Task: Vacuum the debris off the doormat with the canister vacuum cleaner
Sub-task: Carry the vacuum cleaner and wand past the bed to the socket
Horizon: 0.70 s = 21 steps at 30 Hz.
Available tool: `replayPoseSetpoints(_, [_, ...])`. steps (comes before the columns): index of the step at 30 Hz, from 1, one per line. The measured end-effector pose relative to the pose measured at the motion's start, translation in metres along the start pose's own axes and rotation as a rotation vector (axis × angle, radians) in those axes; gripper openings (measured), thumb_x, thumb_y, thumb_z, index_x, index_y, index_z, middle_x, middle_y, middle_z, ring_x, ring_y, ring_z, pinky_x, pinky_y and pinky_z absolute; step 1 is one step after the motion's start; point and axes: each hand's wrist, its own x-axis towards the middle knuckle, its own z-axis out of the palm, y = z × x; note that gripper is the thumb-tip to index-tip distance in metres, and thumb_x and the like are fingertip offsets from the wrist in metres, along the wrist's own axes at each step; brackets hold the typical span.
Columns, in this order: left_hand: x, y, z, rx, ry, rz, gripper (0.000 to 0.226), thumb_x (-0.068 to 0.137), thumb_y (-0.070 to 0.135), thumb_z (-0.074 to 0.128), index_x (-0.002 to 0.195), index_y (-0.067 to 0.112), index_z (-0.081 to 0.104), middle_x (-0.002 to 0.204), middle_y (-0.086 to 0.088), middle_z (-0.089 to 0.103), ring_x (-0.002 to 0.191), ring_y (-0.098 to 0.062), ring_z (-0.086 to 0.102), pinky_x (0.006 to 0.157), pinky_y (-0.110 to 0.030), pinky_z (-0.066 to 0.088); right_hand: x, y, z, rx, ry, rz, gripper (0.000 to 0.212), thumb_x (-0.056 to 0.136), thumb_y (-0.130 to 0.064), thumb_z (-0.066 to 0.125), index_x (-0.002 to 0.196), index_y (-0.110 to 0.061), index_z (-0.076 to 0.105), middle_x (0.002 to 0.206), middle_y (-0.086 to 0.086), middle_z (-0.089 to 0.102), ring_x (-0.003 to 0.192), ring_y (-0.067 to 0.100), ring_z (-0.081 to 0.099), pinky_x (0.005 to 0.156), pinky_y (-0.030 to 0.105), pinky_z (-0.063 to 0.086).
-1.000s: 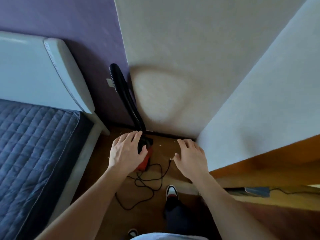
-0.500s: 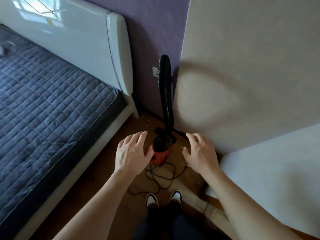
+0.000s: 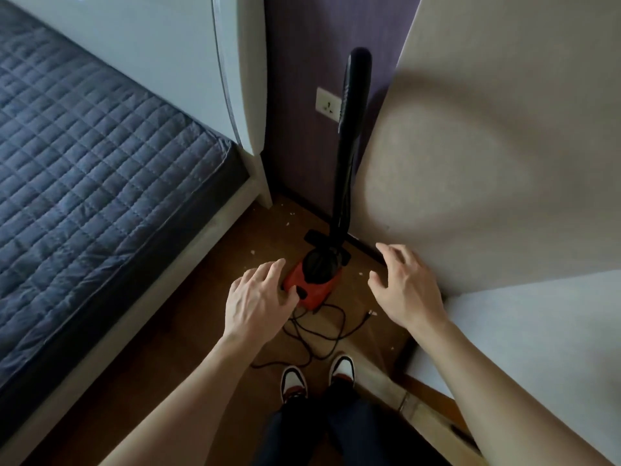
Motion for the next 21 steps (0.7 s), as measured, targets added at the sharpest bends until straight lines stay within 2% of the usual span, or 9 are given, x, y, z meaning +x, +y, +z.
replayPoseSetpoints(7, [0.063, -0.010, 0.126, -0.064, -0.019, -0.040, 0.061, 0.092, 0.054, 0.051, 0.145, 0.023, 0.045, 0.140, 0.000, 0.057, 0.126, -0.026, 0.055, 0.100, -0.045, 0.047, 0.049, 0.056, 0.102, 0.102, 0.044, -0.033, 0.052, 0.093, -0.029, 0.063, 0.141, -0.012, 0.055, 0.131, 0.009, 0.060, 0.118, 0.028, 0.061, 0.095, 0.041, 0.052])
replayPoseSetpoints(13, [0.135, -0.022, 0.262, -0.168, 0.063, -0.068, 0.055, 0.093, 0.047, 0.058, 0.142, 0.023, 0.050, 0.136, 0.002, 0.058, 0.120, -0.023, 0.057, 0.089, -0.036, 0.051, 0.124, 0.110, 0.218, 0.210, 0.081, -0.039, 0.051, 0.096, -0.030, 0.061, 0.144, -0.015, 0.052, 0.137, 0.003, 0.057, 0.125, 0.021, 0.056, 0.100, 0.031, 0.045])
replayPoseSetpoints(18, [0.191, -0.039, 0.366, -0.206, 0.141, -0.040, 0.058, 0.092, 0.051, 0.058, 0.141, 0.022, 0.050, 0.134, 0.002, 0.059, 0.119, -0.021, 0.057, 0.094, -0.034, 0.050, 0.200, 0.140, 0.317, 0.292, 0.229, -0.066, 0.054, 0.090, -0.036, 0.065, 0.138, -0.015, 0.057, 0.130, 0.005, 0.062, 0.119, 0.023, 0.060, 0.098, 0.034, 0.048])
replayPoseSetpoints(21, [0.211, -0.051, 0.416, -0.204, 0.169, -0.018, 0.061, 0.090, 0.055, 0.059, 0.141, 0.024, 0.049, 0.131, 0.005, 0.059, 0.117, -0.018, 0.058, 0.091, -0.029, 0.049, 0.233, 0.148, 0.367, 0.377, 0.317, -0.054, 0.057, 0.085, -0.042, 0.068, 0.135, -0.016, 0.059, 0.126, 0.004, 0.063, 0.115, 0.021, 0.061, 0.093, 0.023, 0.044])
